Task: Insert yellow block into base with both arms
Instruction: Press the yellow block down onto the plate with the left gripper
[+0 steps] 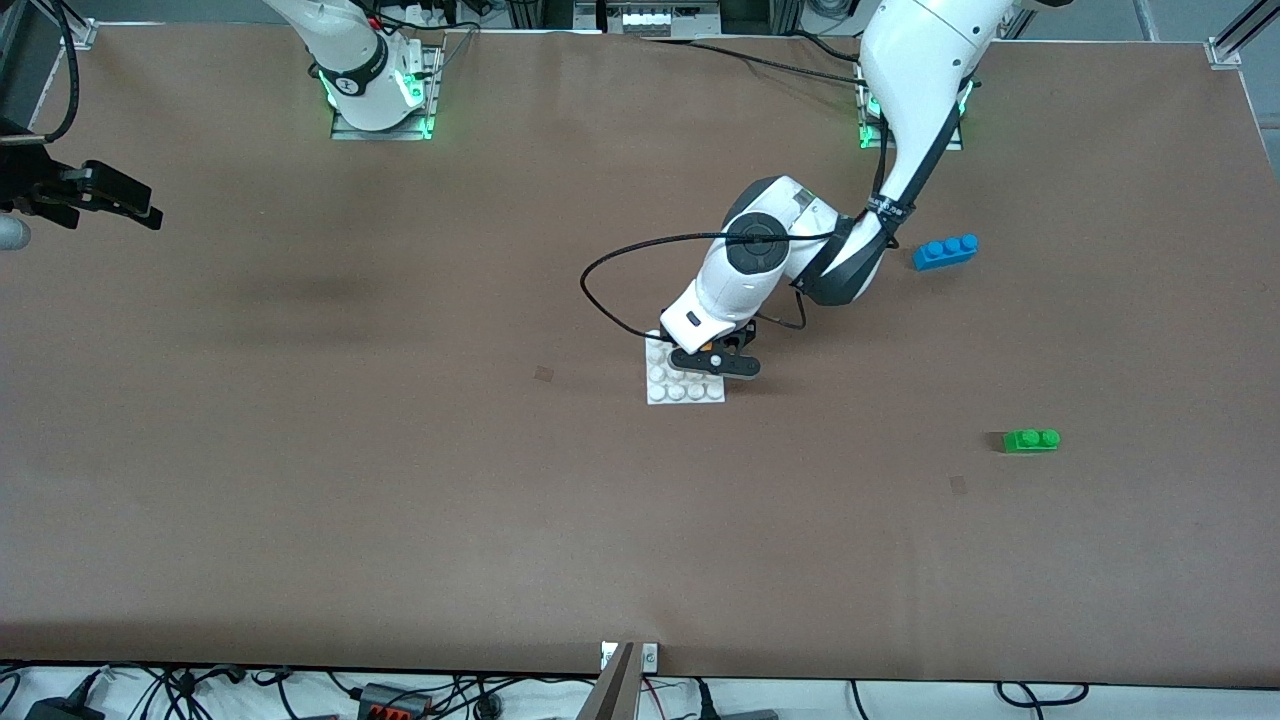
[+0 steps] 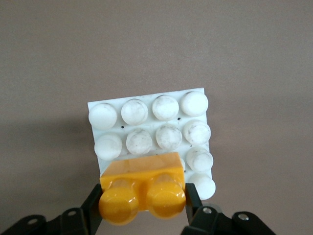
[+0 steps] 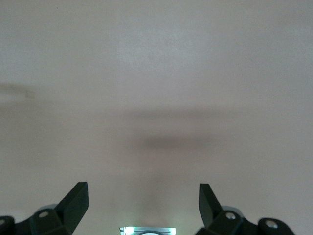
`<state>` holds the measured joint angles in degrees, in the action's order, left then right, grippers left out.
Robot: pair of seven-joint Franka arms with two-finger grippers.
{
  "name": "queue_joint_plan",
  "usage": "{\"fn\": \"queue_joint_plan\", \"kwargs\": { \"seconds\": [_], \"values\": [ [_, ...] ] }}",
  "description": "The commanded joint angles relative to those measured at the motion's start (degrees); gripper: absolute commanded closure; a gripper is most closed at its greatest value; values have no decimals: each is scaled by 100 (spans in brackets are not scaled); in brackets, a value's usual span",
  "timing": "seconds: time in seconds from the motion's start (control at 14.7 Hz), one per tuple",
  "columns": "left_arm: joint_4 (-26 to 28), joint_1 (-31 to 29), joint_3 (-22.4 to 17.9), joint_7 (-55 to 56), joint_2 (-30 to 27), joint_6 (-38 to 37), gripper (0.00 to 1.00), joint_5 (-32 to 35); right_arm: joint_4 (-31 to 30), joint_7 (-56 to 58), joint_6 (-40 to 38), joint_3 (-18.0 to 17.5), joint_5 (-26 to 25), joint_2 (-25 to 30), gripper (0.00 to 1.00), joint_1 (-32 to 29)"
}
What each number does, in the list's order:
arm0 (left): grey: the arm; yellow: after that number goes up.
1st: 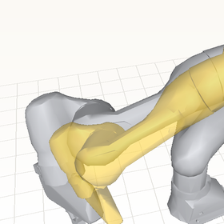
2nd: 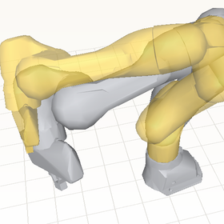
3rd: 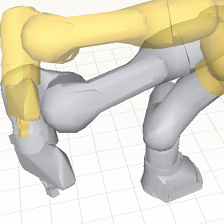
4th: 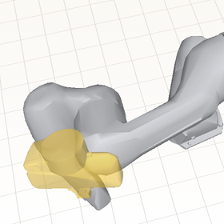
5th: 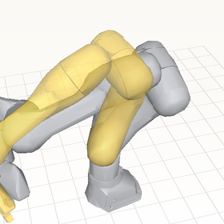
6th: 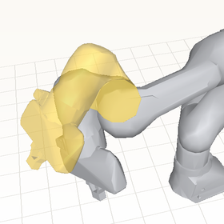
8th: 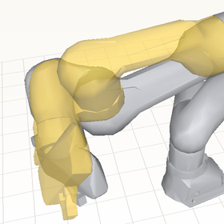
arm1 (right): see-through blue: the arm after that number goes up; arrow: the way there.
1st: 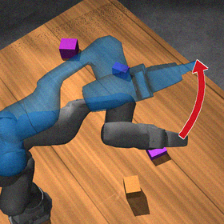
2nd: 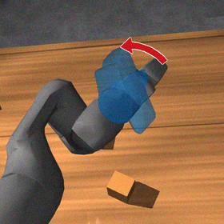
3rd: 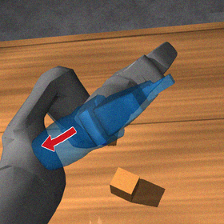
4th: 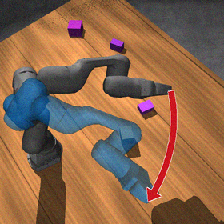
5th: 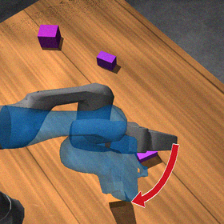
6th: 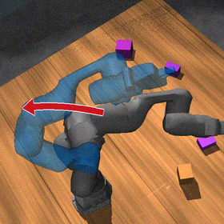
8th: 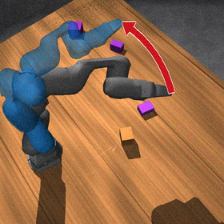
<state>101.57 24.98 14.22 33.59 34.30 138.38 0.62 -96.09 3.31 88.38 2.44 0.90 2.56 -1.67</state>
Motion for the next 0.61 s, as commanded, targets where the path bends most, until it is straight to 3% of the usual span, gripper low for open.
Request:
{"fn": "queue_joint_plan", "kwargs": {
  "seconds": [0.0, 0.34, 0.54],
  "values": [
    [-120, 165, -139, 104, 51, -40, 62, 61, 144, -94, -128, -15, -2, -45, 0, 17],
    [-137, 323, -297, 87, 103, -40, 62, -395, 144, -94, -128, -15, -2, -45, 0, 17],
    [-671, 411, -306, 113, 279, -529, 62, -396, 144, -94, -137, -15, -2, -45, 0, 9]
  ]
}}
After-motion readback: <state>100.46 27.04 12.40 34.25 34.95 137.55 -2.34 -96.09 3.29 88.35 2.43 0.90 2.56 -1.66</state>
